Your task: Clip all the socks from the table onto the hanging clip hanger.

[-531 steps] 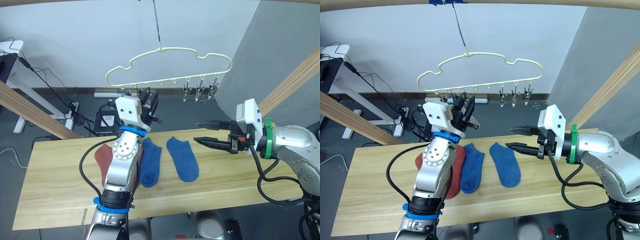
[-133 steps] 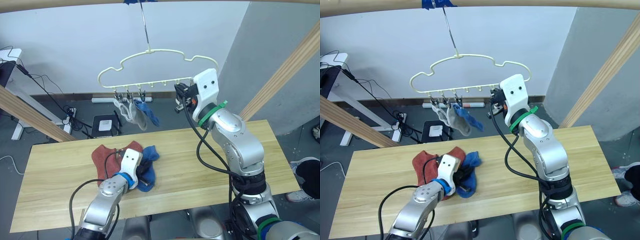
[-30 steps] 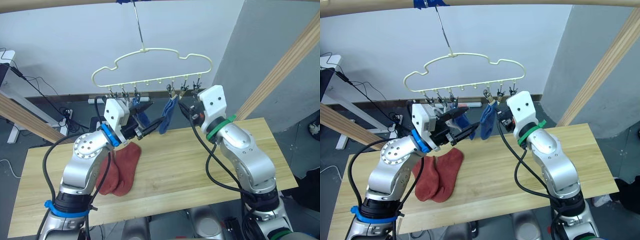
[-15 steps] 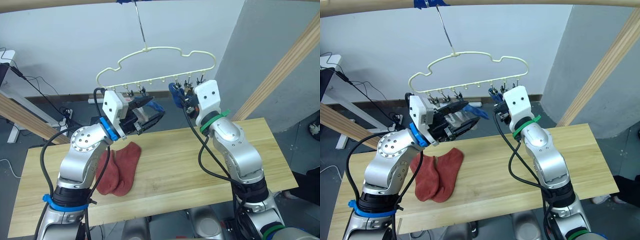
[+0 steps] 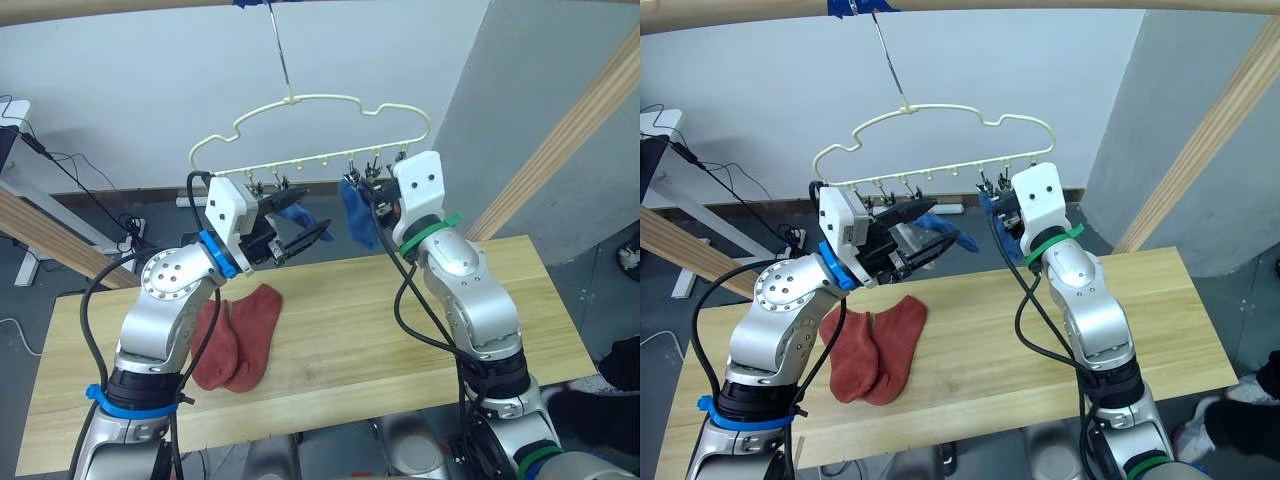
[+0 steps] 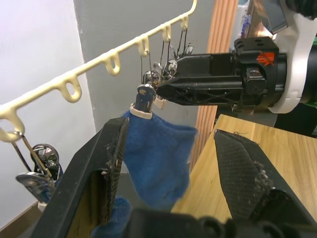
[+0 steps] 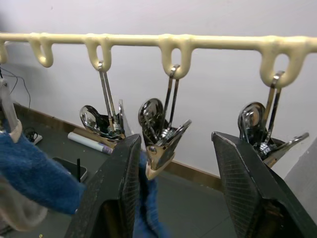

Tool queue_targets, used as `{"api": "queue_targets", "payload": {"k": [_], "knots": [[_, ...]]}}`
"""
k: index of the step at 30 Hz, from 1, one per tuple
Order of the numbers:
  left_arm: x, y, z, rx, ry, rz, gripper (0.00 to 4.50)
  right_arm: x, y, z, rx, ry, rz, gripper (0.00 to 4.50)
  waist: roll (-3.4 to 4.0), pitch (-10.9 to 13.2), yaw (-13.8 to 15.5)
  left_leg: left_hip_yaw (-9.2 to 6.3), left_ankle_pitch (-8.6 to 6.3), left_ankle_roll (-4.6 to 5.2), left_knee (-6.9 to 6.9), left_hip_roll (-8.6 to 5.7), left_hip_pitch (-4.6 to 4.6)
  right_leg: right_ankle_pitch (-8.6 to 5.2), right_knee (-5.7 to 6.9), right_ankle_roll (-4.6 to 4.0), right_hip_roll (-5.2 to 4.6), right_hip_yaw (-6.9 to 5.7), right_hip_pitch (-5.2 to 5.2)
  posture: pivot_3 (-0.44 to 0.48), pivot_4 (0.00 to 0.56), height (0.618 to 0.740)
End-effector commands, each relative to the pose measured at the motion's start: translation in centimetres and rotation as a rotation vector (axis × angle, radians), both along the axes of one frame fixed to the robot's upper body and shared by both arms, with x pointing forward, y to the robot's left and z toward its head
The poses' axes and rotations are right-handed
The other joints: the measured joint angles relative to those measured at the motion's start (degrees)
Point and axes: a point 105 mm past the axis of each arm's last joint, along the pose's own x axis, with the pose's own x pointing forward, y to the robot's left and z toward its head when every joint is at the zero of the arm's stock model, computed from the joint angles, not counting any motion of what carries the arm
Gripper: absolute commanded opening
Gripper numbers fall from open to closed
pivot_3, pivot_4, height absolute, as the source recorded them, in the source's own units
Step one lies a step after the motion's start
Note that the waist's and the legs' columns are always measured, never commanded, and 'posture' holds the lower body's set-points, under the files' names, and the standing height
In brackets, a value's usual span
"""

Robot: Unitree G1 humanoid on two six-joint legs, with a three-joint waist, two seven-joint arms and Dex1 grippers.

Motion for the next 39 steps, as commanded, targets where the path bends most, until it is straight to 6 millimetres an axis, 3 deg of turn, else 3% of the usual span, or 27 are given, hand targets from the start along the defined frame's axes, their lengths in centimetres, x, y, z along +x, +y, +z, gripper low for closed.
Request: {"api": "queue_targets", "payload": {"k": [1, 10, 39], "knots": [[-0.3, -0.2, 0.9, 0.002, -0.048, -0.010, 3.05, -0.1, -0.2, 1.6, 0.069, -0.035, -0.009, 2.35, 0.00, 0.0, 0.0, 0.00, 0.00, 0.00, 0.00, 0.00, 0.00, 0.00, 0.01, 0.00, 0.00, 0.00, -0.01, -0.261, 0.237, 0.733], [-0.3, -0.3, 1.2, 0.002, -0.054, -0.018, 3.05, 0.2, -0.2, 1.7, 0.182, 0.029, -0.028, 2.35, 0.01, 0.0, 0.0, -0.01, 0.00, 0.00, 0.02, 0.00, 0.00, 0.00, 0.05, 0.00, 0.00, 0.00, -0.01, -0.261, 0.237, 0.733], [-0.2, -0.9, 1.2, -0.003, -0.052, -0.040, 3.05, -1.1, 0.1, 2.4, 0.230, 0.037, -0.028, 2.35, 0.00, -0.1, -0.1, 0.00, 0.01, 0.00, 0.03, -0.01, 0.00, 0.00, 0.11, 0.00, 0.00, 0.01, -0.04, -0.279, 0.233, 0.733]]}}
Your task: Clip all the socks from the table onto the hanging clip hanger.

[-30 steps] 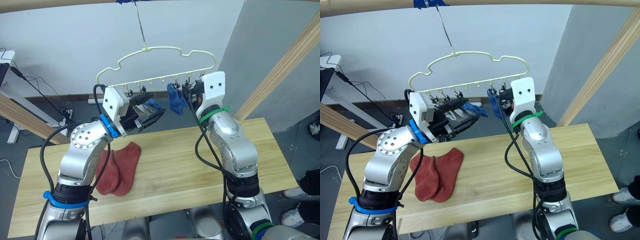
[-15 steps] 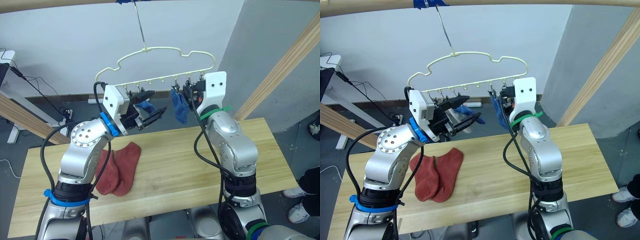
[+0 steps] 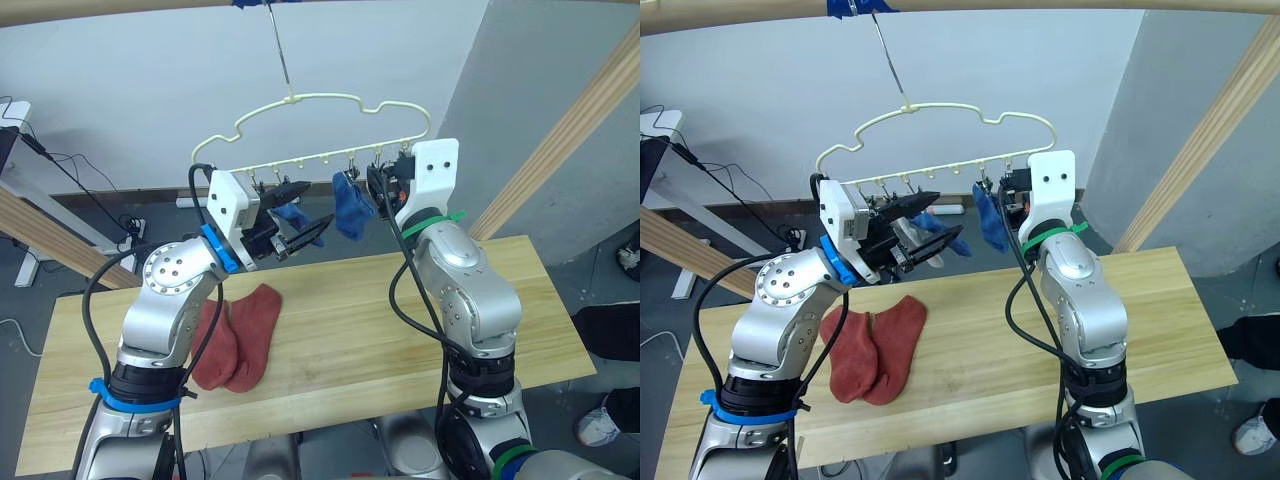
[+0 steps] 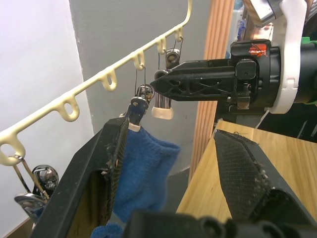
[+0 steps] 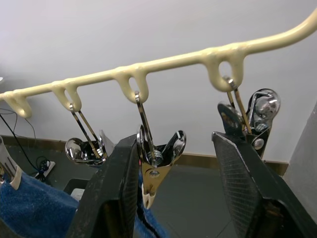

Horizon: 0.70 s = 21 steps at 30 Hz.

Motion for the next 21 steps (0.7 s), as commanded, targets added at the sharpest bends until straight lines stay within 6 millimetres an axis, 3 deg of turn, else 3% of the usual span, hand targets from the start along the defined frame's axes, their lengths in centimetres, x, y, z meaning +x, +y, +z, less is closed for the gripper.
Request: {"api": "queue_targets", "payload": {"k": [1, 19, 21], "knots": [[-0.28, -0.51, 0.76, 0.001, -0.040, -0.023, 3.05, -0.84, 0.07, 1.51, 0.052, -0.058, 0.013, 2.35, 0.00, 0.0, 0.0, 0.00, 0.00, 0.00, 0.00, 0.00, 0.00, 0.00, 0.00, 0.00, 0.00, 0.00, 0.00, -0.279, 0.233, 0.733], [-0.28, -0.58, 0.62, 0.003, -0.036, -0.025, 3.05, -0.96, 0.56, 1.50, 0.111, -0.025, 0.048, 2.35, 0.00, -0.7, -0.1, -0.01, 0.00, 0.01, 0.01, 0.00, 0.03, 0.00, 0.09, 0.00, 0.01, -0.01, 0.00, -0.279, 0.234, 0.733], [-0.30, -0.60, 0.57, 0.003, -0.034, -0.025, 3.05, -0.96, 0.63, 1.44, 0.112, -0.021, 0.051, 1.97, 0.00, -0.7, -0.1, -0.01, 0.01, 0.01, 0.01, 0.00, 0.03, 0.00, 0.09, 0.00, 0.01, -0.01, 0.00, -0.280, 0.235, 0.733]]}}
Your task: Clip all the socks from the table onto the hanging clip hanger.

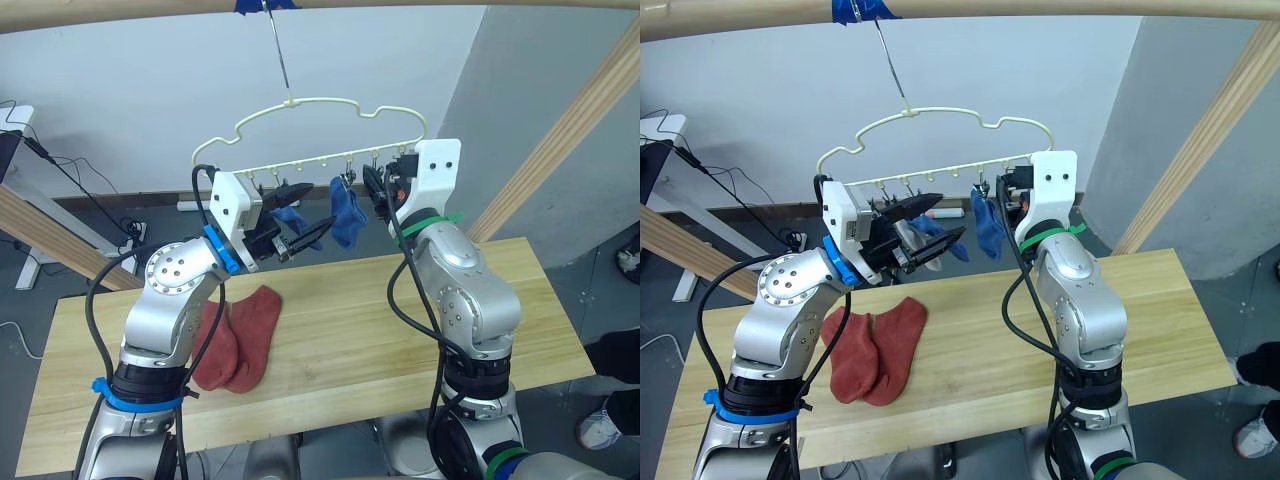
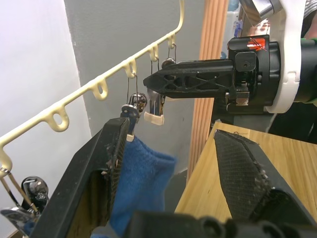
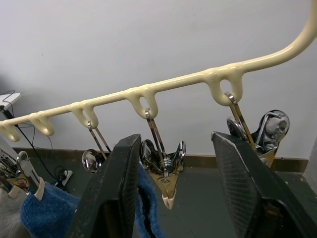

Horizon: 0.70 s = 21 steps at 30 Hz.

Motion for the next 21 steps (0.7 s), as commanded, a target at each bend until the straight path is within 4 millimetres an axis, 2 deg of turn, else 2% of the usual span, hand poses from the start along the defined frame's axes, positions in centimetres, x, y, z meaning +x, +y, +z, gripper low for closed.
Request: {"api": "queue_targets", "payload": {"k": [1, 5, 7, 14, 19, 21], "knots": [[-0.2, -0.4, 0.6, 0.001, -0.034, -0.014, 3.05, -0.8, 0.2, 1.4, 0.033, -0.049, 0.018, 1.75, 0.00, 0.0, 0.0, 0.00, 0.00, 0.00, 0.00, 0.00, 0.00, 0.00, 0.00, 0.00, 0.00, 0.00, 0.00, -0.280, 0.235, 0.733], [-0.2, -0.4, 0.6, 0.002, -0.034, -0.012, 3.05, -0.8, 0.3, 1.3, 0.039, -0.041, 0.027, 0.43, -0.01, 0.0, 0.0, 0.00, 0.00, 0.00, 0.00, 0.00, 0.00, 0.00, 0.00, 0.00, 0.00, 0.00, 0.00, -0.280, 0.236, 0.733], [-0.2, -0.4, 0.6, 0.002, -0.034, -0.011, 3.05, -0.8, 0.4, 1.4, 0.041, -0.041, 0.030, 0.03, -0.01, 0.0, 0.0, 0.00, 0.00, 0.00, 0.00, 0.00, 0.00, 0.00, 0.00, 0.00, 0.00, 0.00, 0.00, -0.280, 0.236, 0.733], [-0.2, 0.1, 0.0, -0.023, -0.004, 0.024, 3.05, -0.8, 0.4, 1.5, 0.039, -0.048, 0.037, 0.01, -0.02, 0.0, 0.0, 0.00, 0.00, 0.00, 0.01, 0.00, 0.00, 0.00, 0.01, 0.00, 0.00, 0.00, 0.01, -0.281, 0.235, 0.733], [0.3, 2.3, -5.4, -0.075, 0.216, 0.253, 3.05, -0.8, 0.4, 1.5, 0.031, -0.053, 0.038, 0.01, 0.01, -0.3, -0.2, 0.06, -0.01, 0.01, -0.03, 0.04, 0.04, 0.00, -0.02, 0.00, -0.01, 0.08, 0.01, -0.279, 0.239, 0.733], [0.1, 3.3, -8.0, -0.067, 0.275, 0.350, 3.39, -0.8, 0.5, 1.5, 0.024, -0.055, 0.040, 0.00, 0.01, -0.3, -0.1, 0.00, 0.00, 0.01, -0.01, 0.04, 0.03, 0.00, -0.01, 0.00, -0.01, 0.03, 0.00, -0.279, 0.239, 0.733]]}}
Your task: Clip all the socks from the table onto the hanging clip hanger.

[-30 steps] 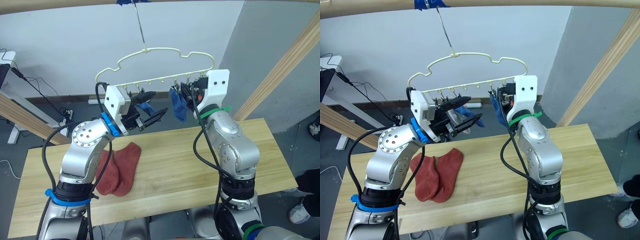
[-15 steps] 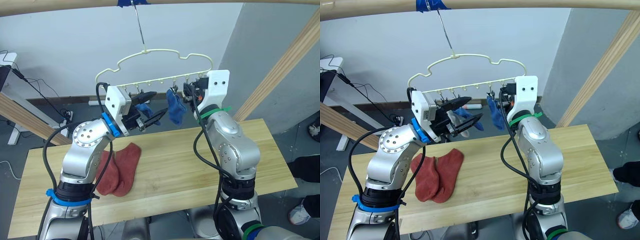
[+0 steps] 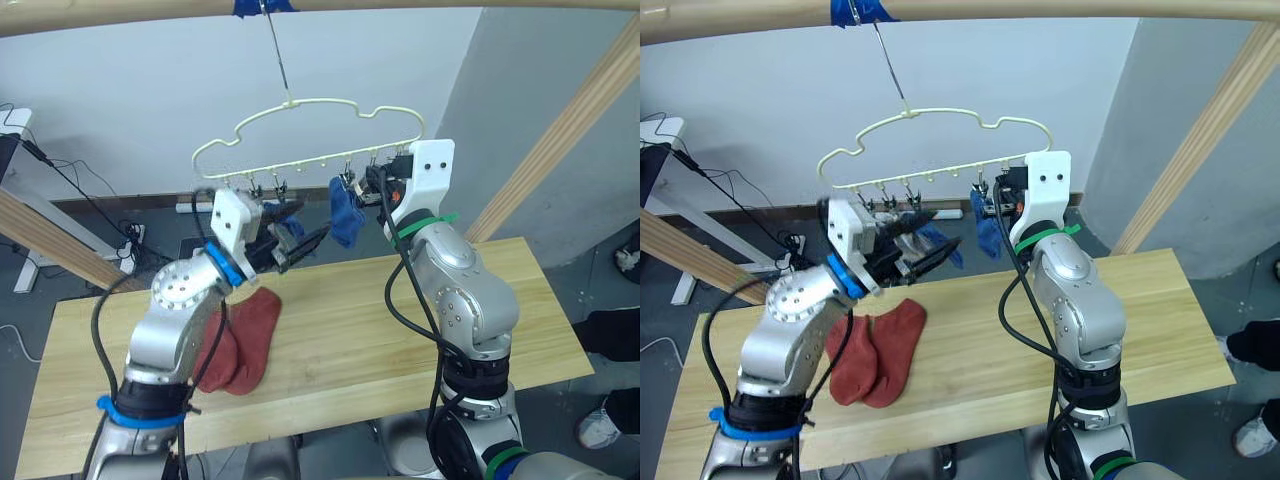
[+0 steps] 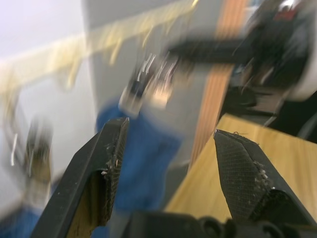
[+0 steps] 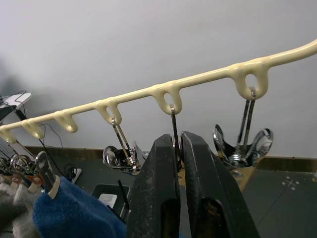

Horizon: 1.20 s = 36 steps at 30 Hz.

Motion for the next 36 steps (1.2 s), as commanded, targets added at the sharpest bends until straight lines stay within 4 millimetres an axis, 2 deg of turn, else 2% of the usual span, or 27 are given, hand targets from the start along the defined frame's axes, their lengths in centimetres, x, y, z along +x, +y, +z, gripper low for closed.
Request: {"api": "queue_targets", "payload": {"k": [1, 4, 7, 11, 14, 18, 25, 28, 36], "knots": [[-0.5, 1.5, -2.6, 0.023, 0.046, 0.158, 3.59, -0.6, 0.0, 1.4, 0.011, -0.062, 0.006, 0.00, 0.00, 0.0, 0.1, 0.01, 0.00, 0.00, 0.00, 0.01, 0.01, 0.00, 0.03, 0.00, 0.00, 0.01, 0.01, -0.276, 0.241, 0.733], [-1.3, 2.5, -5.3, 0.053, 0.102, 0.272, 4.44, -0.6, 0.0, 1.4, 0.003, -0.061, 0.010, 0.00, -0.01, 0.0, 0.1, 0.01, 0.00, 0.00, 0.01, 0.03, 0.04, 0.00, 0.05, 0.00, -0.03, 0.03, 0.02, -0.276, 0.241, 0.733], [-2.6, 4.6, -9.2, 0.020, 0.251, 0.481, 4.48, -0.6, 0.0, 1.3, -0.008, -0.059, 0.017, 0.00, -0.02, 0.0, 0.1, 0.00, 0.01, 0.01, 0.02, 0.04, 0.05, 0.00, 0.08, 0.00, -0.05, 0.03, 0.03, -0.276, 0.246, 0.733], [-3.2, 5.2, -11.6, 0.012, 0.353, 0.565, 4.48, -0.6, 0.2, 1.3, -0.016, -0.058, 0.031, 0.00, -0.03, -0.1, 0.3, -0.02, 0.02, 0.04, 0.02, -0.01, 0.05, 0.00, 0.09, 0.00, -0.05, -0.01, 0.03, -0.272, 0.247, 0.733], [-3.0, 5.3, -12.4, 0.031, 0.376, 0.573, 4.48, -0.6, 0.3, 1.3, -0.019, -0.059, 0.036, 0.00, -0.02, -0.1, 0.2, 0.00, 0.05, 0.07, 0.02, -0.03, 0.06, 0.00, 0.10, 0.00, -0.01, 0.00, 0.03, -0.272, 0.248, 0.733], [-1.7, 6.1, -13.5, 0.059, 0.408, 0.630, 4.48, -0.7, 0.4, 1.2, -0.023, -0.057, 0.046, 0.00, -0.03, -0.1, 0.2, 0.00, 0.07, 0.10, 0.03, -0.07, 0.06, 0.01, 0.10, -0.01, 0.01, -0.02, 0.04, -0.279, 0.247, 0.733], [-2.2, 5.9, -15.0, 0.060, 0.513, 0.640, 4.48, -0.7, 0.5, 1.2, -0.026, -0.056, 0.048, 0.00, -0.02, -0.1, 0.1, 0.00, 0.06, 0.10, -0.03, -0.04, 0.06, 0.01, 0.10, -0.02, 0.00, -0.02, 0.03, -0.284, 0.246, 0.733], [-2.5, 6.2, -15.3, 0.067, 0.538, 0.657, 3.94, -0.7, 0.5, 1.3, -0.026, -0.058, 0.046, 0.00, -0.02, -0.3, 0.1, 0.02, 0.06, 0.10, -0.02, -0.04, 0.08, 0.01, 0.10, -0.02, 0.00, 0.00, 0.04, -0.287, 0.246, 0.733], [-2.7, 6.3, -15.5, 0.070, 0.562, 0.653, 2.11, -0.7, 0.6, 1.3, -0.028, -0.061, 0.050, 0.00, 0.10, -0.7, 0.1, 0.05, 0.07, 0.10, -0.02, -0.05, 0.19, 0.01, 0.09, -0.01, 0.01, 0.03, 0.12, -0.287, 0.244, 0.733]]}}
